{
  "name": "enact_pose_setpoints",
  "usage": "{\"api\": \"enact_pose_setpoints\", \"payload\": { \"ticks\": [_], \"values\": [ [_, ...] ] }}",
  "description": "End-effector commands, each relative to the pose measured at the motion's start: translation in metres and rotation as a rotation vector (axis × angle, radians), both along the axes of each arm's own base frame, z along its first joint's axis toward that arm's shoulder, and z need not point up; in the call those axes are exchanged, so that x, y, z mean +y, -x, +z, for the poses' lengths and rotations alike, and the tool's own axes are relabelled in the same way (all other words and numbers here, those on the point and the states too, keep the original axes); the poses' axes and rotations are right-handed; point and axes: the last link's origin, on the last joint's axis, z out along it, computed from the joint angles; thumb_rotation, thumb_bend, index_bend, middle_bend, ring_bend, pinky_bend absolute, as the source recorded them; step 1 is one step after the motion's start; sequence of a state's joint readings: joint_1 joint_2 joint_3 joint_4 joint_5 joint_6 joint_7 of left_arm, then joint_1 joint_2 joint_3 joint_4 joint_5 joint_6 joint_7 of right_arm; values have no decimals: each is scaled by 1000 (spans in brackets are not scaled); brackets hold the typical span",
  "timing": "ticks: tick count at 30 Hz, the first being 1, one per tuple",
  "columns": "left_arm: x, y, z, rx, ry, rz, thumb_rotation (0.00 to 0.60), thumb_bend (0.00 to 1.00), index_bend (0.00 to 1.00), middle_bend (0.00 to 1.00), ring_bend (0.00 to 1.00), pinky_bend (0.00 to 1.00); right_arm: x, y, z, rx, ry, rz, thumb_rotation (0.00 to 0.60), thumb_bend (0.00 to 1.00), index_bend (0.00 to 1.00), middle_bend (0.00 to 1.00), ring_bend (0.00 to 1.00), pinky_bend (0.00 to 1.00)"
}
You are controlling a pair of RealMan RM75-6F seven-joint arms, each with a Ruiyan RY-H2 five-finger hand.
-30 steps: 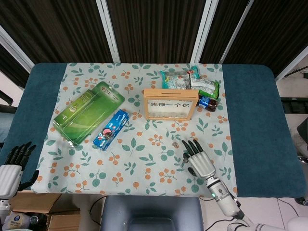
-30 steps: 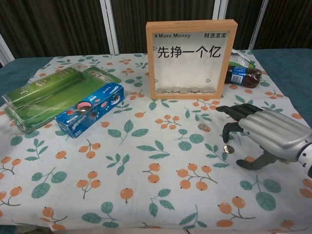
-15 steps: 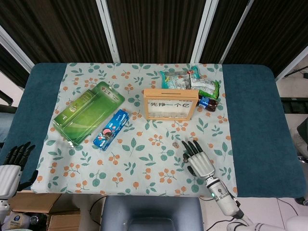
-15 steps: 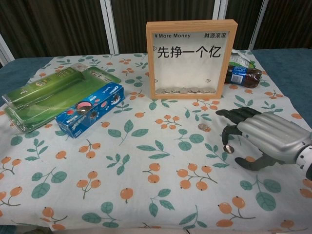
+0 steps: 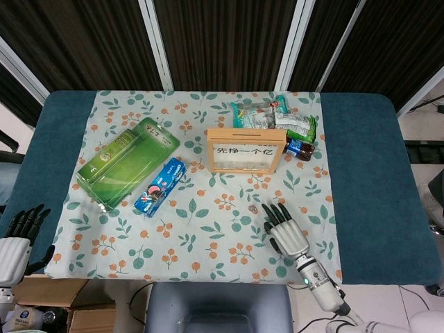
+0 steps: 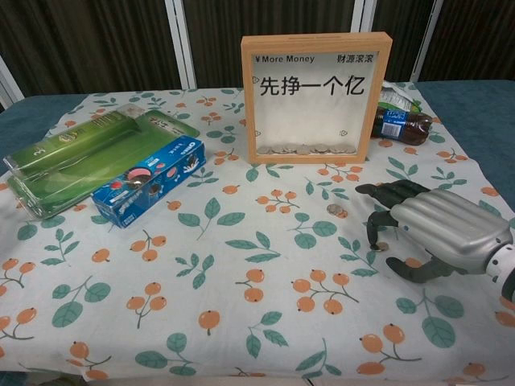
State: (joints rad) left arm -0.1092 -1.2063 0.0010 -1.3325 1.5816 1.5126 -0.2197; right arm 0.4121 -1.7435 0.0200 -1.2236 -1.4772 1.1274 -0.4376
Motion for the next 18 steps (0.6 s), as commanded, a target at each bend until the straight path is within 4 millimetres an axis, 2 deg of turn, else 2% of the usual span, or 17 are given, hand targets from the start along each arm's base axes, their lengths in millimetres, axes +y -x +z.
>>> {"api": "enact_pose_setpoints", "payload": {
  "ticks": [1,10,18],
  "values": [
    [0,1,0,-1,0,1,600,406,0,0,0,47,0,-1,0,-3,2,1,600,398,572,0,0,0],
    [1,1,-1,-7,0,-5,600,406,0,0,0,47,-2,-1,0,-9,20,12,600,398,642,0,0,0],
    [1,2,-2,-12,2,-7,600,406,0,0,0,48,-2,0,0,-8,30,16,600,398,652,0,0,0]
  ]
}}
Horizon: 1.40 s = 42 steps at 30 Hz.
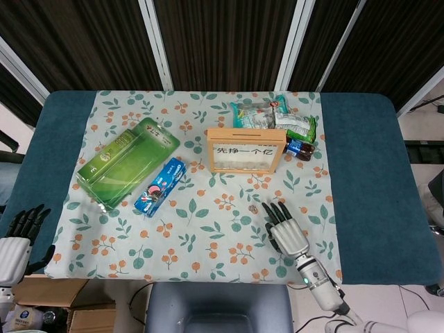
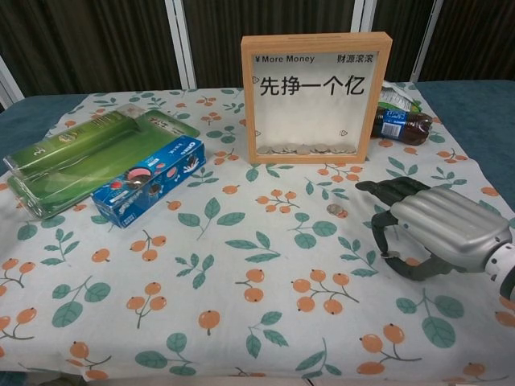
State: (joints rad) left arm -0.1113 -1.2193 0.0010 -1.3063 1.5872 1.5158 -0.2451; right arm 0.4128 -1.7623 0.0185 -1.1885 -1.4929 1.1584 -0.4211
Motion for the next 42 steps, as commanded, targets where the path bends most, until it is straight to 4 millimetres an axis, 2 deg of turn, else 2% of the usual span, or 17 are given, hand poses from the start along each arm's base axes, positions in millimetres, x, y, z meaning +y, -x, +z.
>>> {"api": "enact_pose_setpoints", "payload": {
  "ticks": [1,9,21,30,42],
  "values": [
    [0,0,0,-1,0,-1,600,406,0,0,0,48,0,0,0,-1,3,2,600,398,645,0,0,0],
    [0,0,1,-16,-7,-11,600,405,0,0,0,48,0,-2,1,-18,6,18,600,399,571,0,0,0],
    [-1,1,2,-20,-8,-9,600,405,0,0,0,48,-2,-1,2,-31,19,22,600,468,631,12,0,0],
    [0,1,2,-22,-7,-7,600,405,0,0,0,49,-3,-1,3,-35,27,21,600,559,638,37,0,0],
    [-1,2,2,-22,-7,-4,600,405,0,0,0,48,-4,-1,2,-37,28,13,600,601,707,61,0,0]
  ]
}}
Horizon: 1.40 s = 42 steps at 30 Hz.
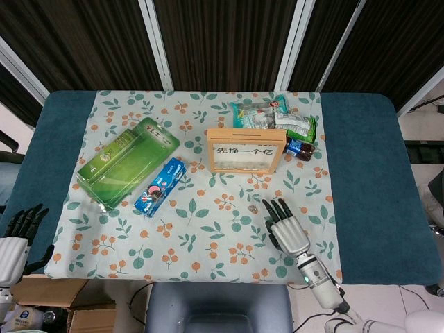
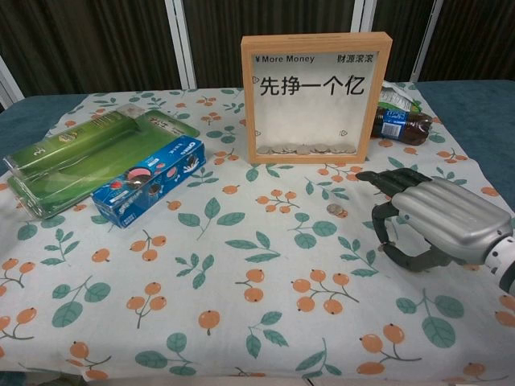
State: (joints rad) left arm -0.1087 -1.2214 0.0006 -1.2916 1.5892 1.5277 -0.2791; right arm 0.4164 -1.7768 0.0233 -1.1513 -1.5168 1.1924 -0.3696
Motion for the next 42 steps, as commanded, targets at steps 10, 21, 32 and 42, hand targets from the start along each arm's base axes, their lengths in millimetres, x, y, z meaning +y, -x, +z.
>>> {"api": "enact_pose_setpoints", "payload": {
  "ticks": [10,21,32,42],
  "values": [
    [-1,0,0,1,-2,1,600,405,0,0,0,48,-4,-7,17,-64,42,6,600,614,711,65,0,0],
    [-1,-2,1,-4,-5,-9,600,406,0,0,0,49,-32,-69,133,-300,312,184,600,621,745,96,0,0],
    [-1,-6,1,-5,0,-20,600,406,0,0,0,49,-110,-132,201,-269,447,134,600,645,767,109,0,0],
    [-2,-4,4,-31,2,-9,600,404,0,0,0,49,-181,-149,184,-147,415,-34,600,645,769,109,0,0]
  ]
}}
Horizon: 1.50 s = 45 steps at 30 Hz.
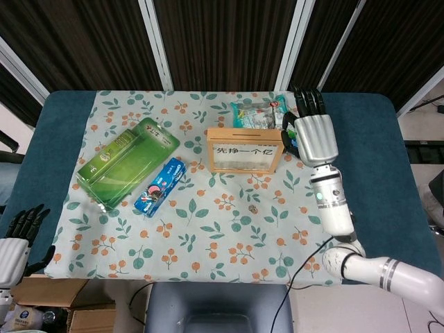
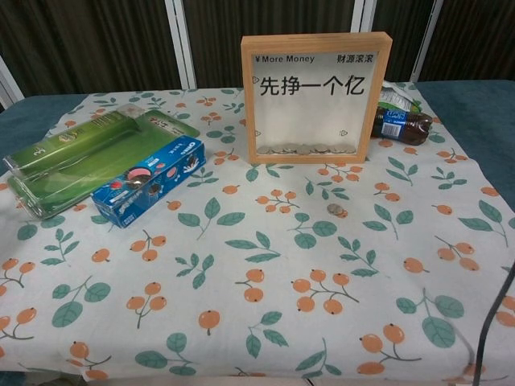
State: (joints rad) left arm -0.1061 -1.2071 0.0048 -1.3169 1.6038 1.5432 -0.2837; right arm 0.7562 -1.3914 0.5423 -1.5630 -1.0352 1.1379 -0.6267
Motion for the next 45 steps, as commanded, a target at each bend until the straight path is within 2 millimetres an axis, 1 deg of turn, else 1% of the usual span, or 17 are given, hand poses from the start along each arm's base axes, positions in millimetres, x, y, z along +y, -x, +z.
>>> {"api": "enact_pose_setpoints", "payload": {
  "ticks": [1,4,10,16,22,30,34,45],
  "values": [
    [0,3,3,-23,3,12,600,404,0,0,0,49,-27,-12,-12,42,-21,-50,600,645,769,109,0,0],
    [0,5,7,-26,1,17,600,403,0,0,0,50,-35,-15,-21,48,-40,-72,600,645,769,109,0,0],
    [1,4,7,-22,2,15,600,403,0,0,0,50,-41,-23,-39,52,-108,-106,600,645,769,109,0,0],
    [1,6,5,-17,5,20,600,404,0,0,0,49,-40,-35,-50,74,-148,-93,600,645,768,109,0,0],
    [1,7,5,-15,5,21,600,404,0,0,0,50,-38,-35,-62,96,-174,-99,600,645,768,109,0,0],
    [1,9,7,-10,4,26,600,403,0,0,0,50,-43,-34,-64,95,-162,-106,600,646,767,109,0,0],
    [2,9,4,-10,9,26,600,404,0,0,0,50,-46,-35,-65,98,-166,-107,600,645,766,109,0,0],
    [3,8,5,-4,9,27,600,404,0,0,0,50,-46,-36,-73,96,-191,-107,600,645,753,109,0,0]
  ]
}}
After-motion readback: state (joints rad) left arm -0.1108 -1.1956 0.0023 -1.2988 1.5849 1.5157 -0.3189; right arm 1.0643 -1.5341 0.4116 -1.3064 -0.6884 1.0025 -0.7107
